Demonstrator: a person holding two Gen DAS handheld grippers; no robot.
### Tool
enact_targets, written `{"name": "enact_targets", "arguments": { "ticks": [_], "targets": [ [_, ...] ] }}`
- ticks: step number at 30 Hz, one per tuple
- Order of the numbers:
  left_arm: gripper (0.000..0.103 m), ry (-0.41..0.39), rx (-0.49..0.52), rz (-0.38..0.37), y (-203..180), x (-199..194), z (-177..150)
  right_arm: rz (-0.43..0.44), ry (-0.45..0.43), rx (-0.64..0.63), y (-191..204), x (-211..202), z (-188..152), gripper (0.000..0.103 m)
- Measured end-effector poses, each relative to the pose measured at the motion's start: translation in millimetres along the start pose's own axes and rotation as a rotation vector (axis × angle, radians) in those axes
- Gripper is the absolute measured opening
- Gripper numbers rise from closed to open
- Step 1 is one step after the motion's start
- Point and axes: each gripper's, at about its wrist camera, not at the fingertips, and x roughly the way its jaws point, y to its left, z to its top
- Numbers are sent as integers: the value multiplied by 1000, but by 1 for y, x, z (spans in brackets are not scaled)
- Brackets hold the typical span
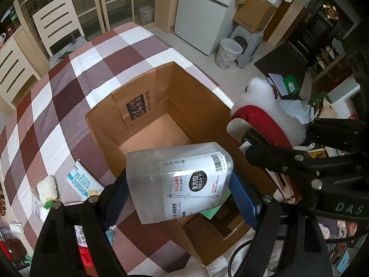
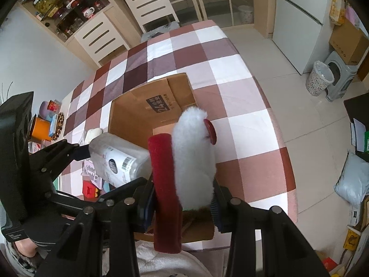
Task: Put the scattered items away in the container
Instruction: 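Open both tools to drop the Santa hat and bottle into the box, then grasp the soda biscuit pack with the right tool while the left tool grasps the cotton bag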
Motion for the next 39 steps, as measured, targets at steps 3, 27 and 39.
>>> {"name": "enact_targets", "arguments": {
  "ticks": [3,27,39],
  "targets": [
    [84,12,-4,9,1,3,0,-8,11,-17,4,5,1,40],
    [85,9,-44,111,19,-19,-18,-12,73,-10,23,12,12,49],
    [85,-14,-229,137,81,-48,-59,-23,45,3,41,4,16,52]
  ]
}}
